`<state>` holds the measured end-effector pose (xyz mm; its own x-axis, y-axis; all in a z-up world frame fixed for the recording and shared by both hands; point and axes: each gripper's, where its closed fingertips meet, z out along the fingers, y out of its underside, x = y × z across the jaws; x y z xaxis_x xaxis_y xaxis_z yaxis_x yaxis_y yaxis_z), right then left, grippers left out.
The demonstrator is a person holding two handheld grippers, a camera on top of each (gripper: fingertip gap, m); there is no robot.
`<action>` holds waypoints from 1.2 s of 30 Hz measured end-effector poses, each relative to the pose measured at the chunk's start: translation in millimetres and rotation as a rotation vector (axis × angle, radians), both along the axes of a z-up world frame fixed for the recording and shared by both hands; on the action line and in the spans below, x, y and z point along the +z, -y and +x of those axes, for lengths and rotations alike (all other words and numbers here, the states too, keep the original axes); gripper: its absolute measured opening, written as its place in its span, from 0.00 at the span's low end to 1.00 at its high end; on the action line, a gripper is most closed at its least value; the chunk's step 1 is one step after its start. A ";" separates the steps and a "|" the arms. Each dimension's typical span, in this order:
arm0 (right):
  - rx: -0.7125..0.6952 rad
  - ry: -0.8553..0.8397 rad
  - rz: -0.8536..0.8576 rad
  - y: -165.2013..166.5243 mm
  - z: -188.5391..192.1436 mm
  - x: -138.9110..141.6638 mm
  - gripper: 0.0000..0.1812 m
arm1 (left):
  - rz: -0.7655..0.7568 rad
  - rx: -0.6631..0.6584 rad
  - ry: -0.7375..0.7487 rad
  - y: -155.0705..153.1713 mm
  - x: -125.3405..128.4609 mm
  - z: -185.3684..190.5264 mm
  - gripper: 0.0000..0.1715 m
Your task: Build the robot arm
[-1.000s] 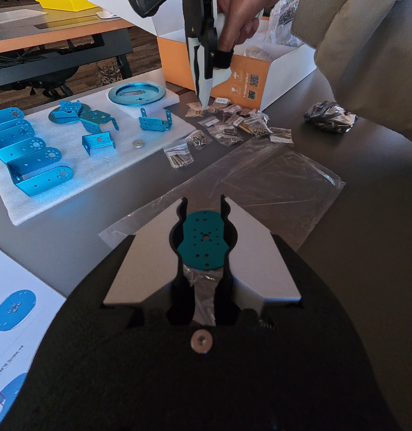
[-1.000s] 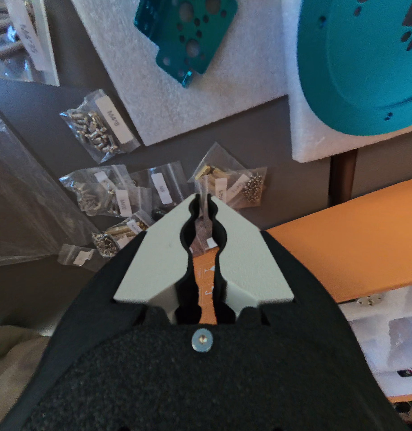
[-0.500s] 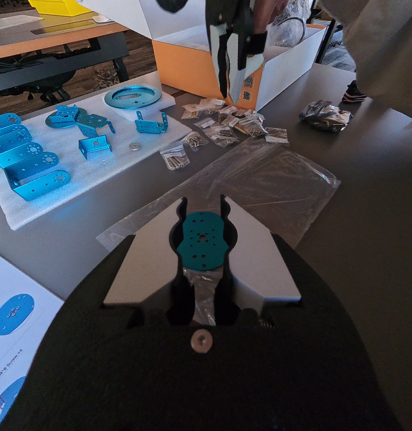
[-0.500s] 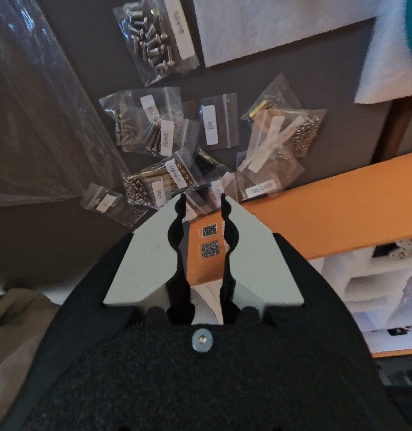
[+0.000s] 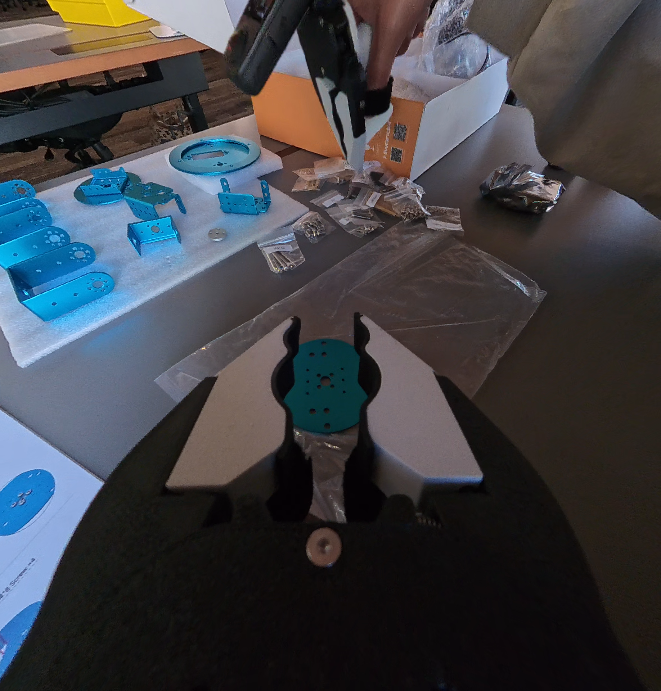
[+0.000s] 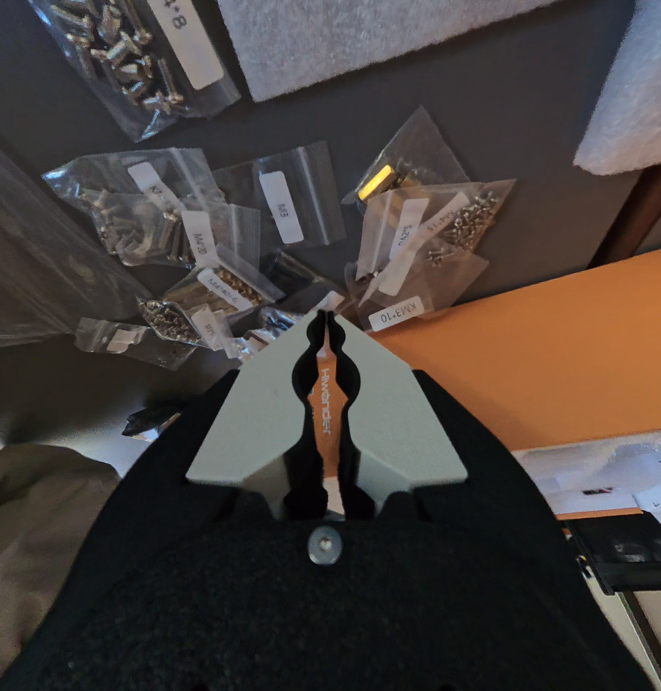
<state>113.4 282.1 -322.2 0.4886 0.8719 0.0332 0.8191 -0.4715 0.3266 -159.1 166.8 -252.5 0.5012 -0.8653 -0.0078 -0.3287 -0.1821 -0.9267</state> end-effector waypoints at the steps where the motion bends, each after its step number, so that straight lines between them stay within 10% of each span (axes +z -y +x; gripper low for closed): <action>1: -0.010 -0.017 0.007 -0.3 -1.7 4.4 0.00 | 0.001 0.001 0.001 -0.1 0.3 -0.1 0.17; 11: 0.010 -0.107 0.264 -15.4 -6.8 82.1 0.00 | -0.009 0.006 0.004 -2.1 -0.7 -0.7 0.17; 24: 0.083 -0.067 0.269 -69.1 -23.1 13.9 0.01 | -0.019 0.018 0.013 -5.5 -0.5 -3.3 0.17; 36: 0.044 -0.087 0.333 -59.5 2.9 45.5 0.00 | -0.002 0.014 -0.003 -3.4 -1.3 -1.6 0.17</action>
